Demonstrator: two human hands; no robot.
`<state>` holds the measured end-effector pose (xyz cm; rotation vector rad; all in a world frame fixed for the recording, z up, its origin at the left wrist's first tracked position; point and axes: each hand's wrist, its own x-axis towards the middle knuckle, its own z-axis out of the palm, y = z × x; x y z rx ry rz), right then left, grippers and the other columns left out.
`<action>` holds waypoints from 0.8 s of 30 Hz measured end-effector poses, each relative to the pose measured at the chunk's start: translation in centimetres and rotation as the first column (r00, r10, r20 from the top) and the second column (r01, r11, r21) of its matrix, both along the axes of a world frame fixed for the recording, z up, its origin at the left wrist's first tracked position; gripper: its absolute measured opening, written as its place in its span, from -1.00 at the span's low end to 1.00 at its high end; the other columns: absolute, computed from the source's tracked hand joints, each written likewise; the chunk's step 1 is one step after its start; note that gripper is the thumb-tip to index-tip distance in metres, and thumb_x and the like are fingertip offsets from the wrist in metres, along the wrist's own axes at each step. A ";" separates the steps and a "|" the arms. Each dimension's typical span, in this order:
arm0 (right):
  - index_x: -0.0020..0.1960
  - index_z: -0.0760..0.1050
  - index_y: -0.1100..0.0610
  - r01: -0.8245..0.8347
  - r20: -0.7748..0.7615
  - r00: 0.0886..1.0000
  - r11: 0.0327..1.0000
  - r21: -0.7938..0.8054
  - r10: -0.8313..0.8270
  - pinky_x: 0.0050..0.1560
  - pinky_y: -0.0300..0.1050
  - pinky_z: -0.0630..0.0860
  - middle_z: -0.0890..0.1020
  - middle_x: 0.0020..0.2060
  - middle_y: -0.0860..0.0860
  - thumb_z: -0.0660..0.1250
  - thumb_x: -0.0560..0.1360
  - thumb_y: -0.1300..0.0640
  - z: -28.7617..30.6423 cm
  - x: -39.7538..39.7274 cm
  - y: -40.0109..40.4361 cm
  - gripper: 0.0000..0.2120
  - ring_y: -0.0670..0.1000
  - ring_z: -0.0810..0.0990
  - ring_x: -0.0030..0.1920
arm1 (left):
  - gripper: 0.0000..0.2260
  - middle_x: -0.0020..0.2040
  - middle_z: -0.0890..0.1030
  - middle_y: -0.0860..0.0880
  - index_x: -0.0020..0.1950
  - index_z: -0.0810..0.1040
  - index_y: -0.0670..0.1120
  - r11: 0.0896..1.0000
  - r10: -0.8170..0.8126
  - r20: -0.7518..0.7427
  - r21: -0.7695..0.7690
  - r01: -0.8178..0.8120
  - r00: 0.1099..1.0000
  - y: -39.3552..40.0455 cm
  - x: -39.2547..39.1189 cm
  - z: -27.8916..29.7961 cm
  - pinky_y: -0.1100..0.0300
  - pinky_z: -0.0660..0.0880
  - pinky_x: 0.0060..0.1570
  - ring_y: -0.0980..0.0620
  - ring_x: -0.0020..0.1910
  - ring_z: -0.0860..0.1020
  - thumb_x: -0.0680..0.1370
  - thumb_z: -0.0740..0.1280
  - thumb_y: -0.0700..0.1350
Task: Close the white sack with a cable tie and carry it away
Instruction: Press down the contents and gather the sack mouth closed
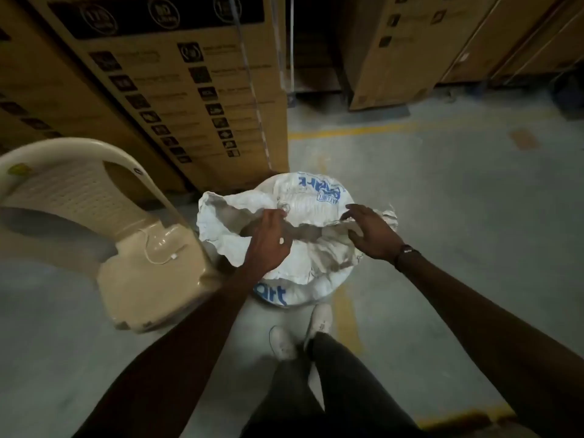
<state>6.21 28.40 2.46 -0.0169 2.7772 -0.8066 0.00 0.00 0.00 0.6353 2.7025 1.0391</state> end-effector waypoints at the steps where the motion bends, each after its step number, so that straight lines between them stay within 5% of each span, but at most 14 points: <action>1: 0.31 0.62 0.20 -0.046 0.021 0.999 0.998 0.035 0.045 0.48 0.19 0.42 0.49 0.53 0.29 0.37 0.54 0.19 -1.0 -0.6 -0.1 -0.65 0.37 0.47 0.51 | -0.55 0.24 0.49 -0.19 0.34 0.48 -0.20 1.000 -0.011 0.023 -0.025 0.012 1.000 0.4 -0.1 -1.0 -0.14 0.56 0.21 -0.24 0.19 0.59 0.45 0.40 -0.22; 5: 0.14 0.74 0.15 -0.228 0.121 0.970 0.960 0.163 0.210 0.48 0.41 0.44 0.51 0.51 0.35 0.37 0.46 0.10 -4.6 -2.8 -0.4 -0.68 0.47 0.49 0.49 | -0.51 0.34 0.51 -0.24 0.41 0.48 -0.25 0.996 0.045 0.111 -0.079 -0.036 0.993 0.6 -0.7 -4.6 -0.14 0.51 0.34 -0.25 0.31 0.54 0.48 0.36 -0.20; 9: 0.48 0.58 0.06 -0.382 0.274 0.914 0.857 0.344 0.298 0.68 0.27 0.06 0.27 0.69 0.18 0.36 0.63 0.06 -6.7 -5.0 -0.9 -0.58 0.26 0.18 0.71 | -0.60 0.21 0.58 -0.22 0.29 0.53 -0.27 0.993 0.087 0.135 -0.091 -0.075 0.987 0.2 -2.1 -6.2 -0.01 0.52 0.30 -0.22 0.20 0.59 0.46 0.38 -0.29; 12: 0.60 0.43 0.08 -0.380 0.319 0.909 0.850 0.365 0.270 0.65 0.20 0.11 0.31 0.68 0.12 0.32 0.65 0.06 -7.6 -6.5 -0.9 -0.48 0.19 0.21 0.69 | -0.60 0.16 0.61 -0.18 0.29 0.53 -0.24 0.994 0.073 0.156 -0.096 -0.059 0.985 0.1 -3.1 -7.0 -0.04 0.55 0.27 -0.16 0.17 0.61 0.45 0.35 -0.24; 20: 0.58 0.49 0.03 0.022 0.149 0.988 0.983 0.181 -0.050 0.47 0.23 0.48 0.46 0.60 0.13 0.30 0.51 0.36 -6.1 -13.1 0.8 -0.34 0.31 0.49 0.51 | -0.45 0.26 0.61 -0.05 0.39 0.37 0.01 0.996 0.049 0.253 -0.086 -0.028 0.966 -0.8 -7.2 -7.9 -0.14 0.55 0.26 -0.12 0.22 0.61 0.41 0.37 -0.21; 24: 0.49 0.58 -0.06 0.222 0.052 0.973 0.972 0.079 -0.226 0.40 0.17 0.55 0.57 0.51 0.07 0.20 0.41 0.45 -5.4 -15.3 2.4 -0.25 0.24 0.55 0.47 | -0.20 0.45 0.52 -0.01 0.50 0.36 0.04 0.996 0.037 0.218 -0.088 -0.018 0.975 -2.1 -10.2 -8.0 -0.20 0.46 0.38 -0.12 0.40 0.51 0.30 0.58 -0.09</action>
